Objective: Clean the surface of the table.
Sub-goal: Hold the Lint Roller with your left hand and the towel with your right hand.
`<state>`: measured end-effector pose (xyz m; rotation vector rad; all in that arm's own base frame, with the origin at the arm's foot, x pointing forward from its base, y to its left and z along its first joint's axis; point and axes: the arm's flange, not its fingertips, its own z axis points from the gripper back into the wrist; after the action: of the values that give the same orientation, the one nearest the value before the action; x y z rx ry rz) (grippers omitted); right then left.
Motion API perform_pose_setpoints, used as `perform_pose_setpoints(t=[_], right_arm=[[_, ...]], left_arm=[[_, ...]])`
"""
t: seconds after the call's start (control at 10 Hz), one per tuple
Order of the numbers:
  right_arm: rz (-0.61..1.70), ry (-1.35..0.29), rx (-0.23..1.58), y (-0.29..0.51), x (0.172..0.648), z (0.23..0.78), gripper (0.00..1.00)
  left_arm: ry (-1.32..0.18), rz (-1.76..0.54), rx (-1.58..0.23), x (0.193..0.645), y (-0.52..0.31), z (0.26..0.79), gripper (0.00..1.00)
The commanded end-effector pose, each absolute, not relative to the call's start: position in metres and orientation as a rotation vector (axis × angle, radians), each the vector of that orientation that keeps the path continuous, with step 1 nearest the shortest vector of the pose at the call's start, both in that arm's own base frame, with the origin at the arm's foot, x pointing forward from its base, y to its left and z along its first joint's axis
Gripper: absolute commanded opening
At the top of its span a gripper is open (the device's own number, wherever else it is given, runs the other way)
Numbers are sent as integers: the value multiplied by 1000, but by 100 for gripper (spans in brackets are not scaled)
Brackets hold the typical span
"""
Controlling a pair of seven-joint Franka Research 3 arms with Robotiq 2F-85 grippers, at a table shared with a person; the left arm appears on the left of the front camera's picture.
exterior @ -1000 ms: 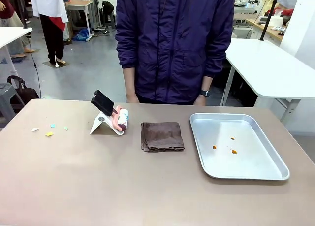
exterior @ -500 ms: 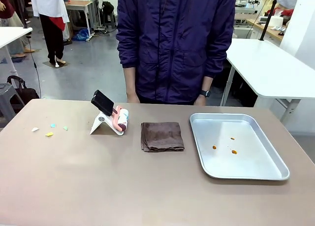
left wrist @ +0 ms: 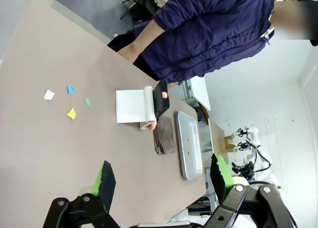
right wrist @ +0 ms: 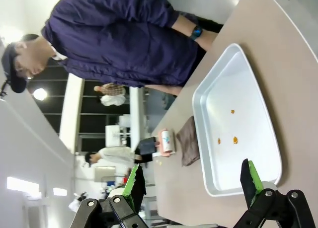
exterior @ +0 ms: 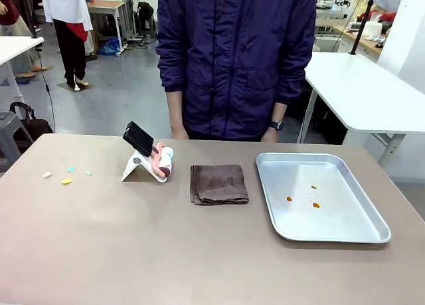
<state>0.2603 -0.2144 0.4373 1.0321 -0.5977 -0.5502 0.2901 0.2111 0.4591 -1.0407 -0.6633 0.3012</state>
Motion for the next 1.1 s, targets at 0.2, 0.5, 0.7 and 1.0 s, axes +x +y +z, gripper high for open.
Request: perform_pose_setpoints(t=[0.2, 0.5, 0.7, 1.0], right_arm=[[-156, -565, 745, -104, 312, 486, 100], [93, -380, 613, -9, 410, 489, 100], [237, -311, 541, 64, 459, 484, 100], [75, -282, 463, 159, 495, 454, 100]], left_arm=[[-568, 60, -988, 348, 157, 501, 100], [-439, -112, -927, 408, 93, 511, 100], [-360, -176, -851, 434, 53, 505, 100], [-222, -201, -786, 462, 13, 476, 100]])
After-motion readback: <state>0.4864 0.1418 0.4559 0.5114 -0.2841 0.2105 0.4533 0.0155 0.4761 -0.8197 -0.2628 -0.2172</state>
